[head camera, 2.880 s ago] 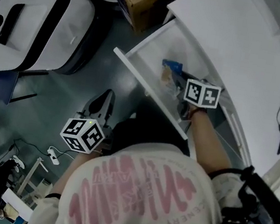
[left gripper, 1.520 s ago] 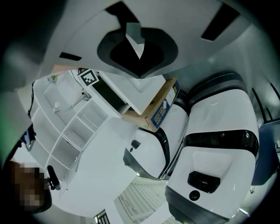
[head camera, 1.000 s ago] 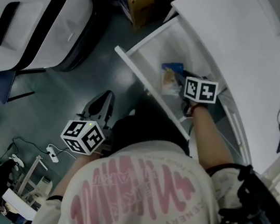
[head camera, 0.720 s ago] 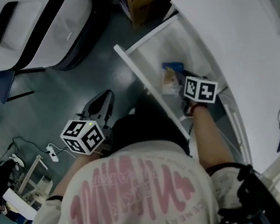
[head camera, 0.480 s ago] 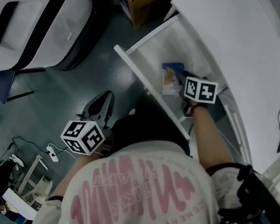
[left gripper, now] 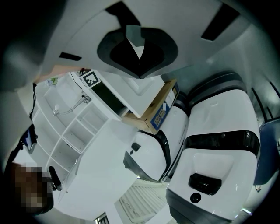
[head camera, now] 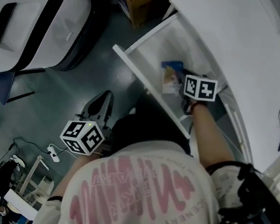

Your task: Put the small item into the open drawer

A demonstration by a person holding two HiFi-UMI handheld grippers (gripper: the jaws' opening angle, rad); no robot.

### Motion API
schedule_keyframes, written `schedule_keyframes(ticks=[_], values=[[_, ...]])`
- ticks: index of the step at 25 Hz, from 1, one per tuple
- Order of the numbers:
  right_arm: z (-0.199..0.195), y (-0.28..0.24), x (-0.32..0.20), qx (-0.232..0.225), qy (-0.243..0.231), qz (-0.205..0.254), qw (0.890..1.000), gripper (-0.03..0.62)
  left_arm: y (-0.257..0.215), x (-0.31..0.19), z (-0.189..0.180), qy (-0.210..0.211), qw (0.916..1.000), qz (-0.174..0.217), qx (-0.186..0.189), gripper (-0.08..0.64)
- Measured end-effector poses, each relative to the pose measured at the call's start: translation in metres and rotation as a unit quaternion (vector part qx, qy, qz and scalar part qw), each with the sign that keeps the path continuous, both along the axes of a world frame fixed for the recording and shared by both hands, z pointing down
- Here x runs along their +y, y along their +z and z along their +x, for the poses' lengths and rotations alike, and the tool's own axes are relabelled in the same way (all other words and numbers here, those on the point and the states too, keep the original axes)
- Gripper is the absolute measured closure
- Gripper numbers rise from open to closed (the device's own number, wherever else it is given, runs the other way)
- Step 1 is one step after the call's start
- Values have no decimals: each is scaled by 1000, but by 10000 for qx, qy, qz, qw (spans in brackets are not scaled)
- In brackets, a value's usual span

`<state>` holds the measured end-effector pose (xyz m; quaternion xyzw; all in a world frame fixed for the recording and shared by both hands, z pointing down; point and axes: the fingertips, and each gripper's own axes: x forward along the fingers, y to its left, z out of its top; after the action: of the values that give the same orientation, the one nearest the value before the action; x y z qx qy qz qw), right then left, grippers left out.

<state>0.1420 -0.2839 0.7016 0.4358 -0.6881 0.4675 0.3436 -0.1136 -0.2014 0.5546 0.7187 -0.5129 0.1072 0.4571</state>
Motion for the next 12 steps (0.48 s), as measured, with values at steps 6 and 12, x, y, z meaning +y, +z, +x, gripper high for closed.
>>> schedule_keyframes(ticks=[6,12], values=[[-1,1,-1,14,-43,-37,10000,479,1,0,-1,5,10000,-8,4,531],[0,5,-1,-79,-11,-65,9999,472,4,1,-1,-24,10000,-22,18,531]])
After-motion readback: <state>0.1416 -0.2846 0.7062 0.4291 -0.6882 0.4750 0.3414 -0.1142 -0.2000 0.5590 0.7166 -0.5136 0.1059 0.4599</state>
